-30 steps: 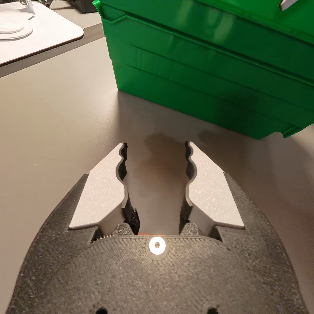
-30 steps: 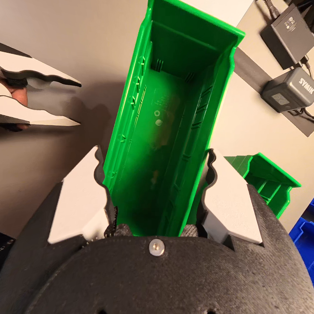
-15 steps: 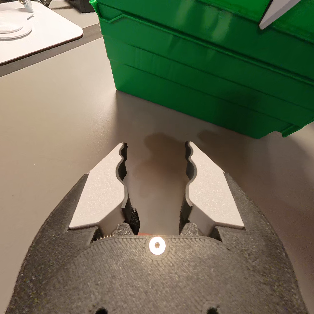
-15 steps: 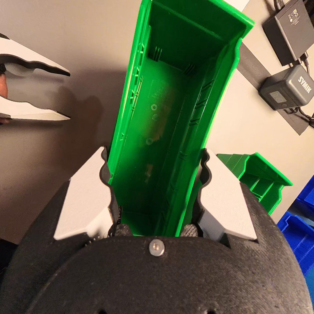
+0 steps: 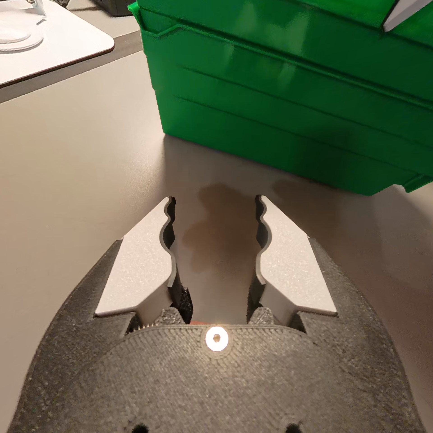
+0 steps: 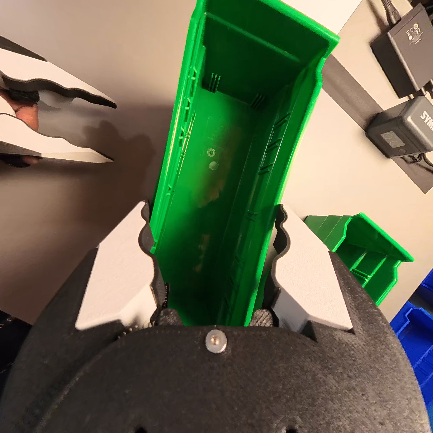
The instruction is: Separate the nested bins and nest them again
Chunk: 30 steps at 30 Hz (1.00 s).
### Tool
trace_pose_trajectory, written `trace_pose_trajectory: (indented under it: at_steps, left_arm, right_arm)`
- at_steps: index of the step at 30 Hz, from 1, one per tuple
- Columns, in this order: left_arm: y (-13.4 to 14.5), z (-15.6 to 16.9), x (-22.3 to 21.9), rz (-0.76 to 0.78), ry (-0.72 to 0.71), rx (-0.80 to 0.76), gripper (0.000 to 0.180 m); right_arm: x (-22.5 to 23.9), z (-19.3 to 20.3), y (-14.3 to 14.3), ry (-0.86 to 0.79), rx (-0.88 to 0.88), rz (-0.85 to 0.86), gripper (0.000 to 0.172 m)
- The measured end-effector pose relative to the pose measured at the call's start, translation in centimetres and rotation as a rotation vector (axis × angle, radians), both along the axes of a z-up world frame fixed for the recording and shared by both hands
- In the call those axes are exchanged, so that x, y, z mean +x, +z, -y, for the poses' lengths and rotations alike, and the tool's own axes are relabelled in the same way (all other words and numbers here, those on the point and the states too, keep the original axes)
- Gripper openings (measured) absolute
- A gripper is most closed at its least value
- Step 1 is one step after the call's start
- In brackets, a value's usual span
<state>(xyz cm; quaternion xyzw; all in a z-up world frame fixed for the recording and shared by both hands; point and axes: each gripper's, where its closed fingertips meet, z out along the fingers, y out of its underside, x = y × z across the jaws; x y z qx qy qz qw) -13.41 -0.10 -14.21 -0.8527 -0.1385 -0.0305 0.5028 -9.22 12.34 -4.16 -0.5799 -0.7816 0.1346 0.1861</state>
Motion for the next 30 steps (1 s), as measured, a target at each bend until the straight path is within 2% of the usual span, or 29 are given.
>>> trace_pose_trajectory:
  at_steps: [9,14,18,24,30]
  left_arm:
    - [0.0,0.0,0.0,0.002,0.0,0.001,0.069]
    - [0.0,0.0,0.0,0.004,0.0,0.002,0.069]
    - [0.0,0.0,-0.1,0.005,0.001,0.003,0.069]
    - [0.3,0.2,-0.4,0.038,0.007,0.035,0.069]
    - [0.7,2.5,-4.5,0.073,0.118,0.059,0.067]
  right_arm:
    - [0.8,0.5,0.2,0.031,-0.015,0.024,0.107]
    - [0.9,0.5,1.3,0.037,-0.026,0.001,0.106]
    - [0.9,0.6,3.3,0.042,-0.012,-0.037,0.107]
    - [1.0,1.4,7.8,0.057,-0.002,-0.119,0.107]
    - [0.8,5.7,11.3,0.134,-0.005,-0.18,0.107]
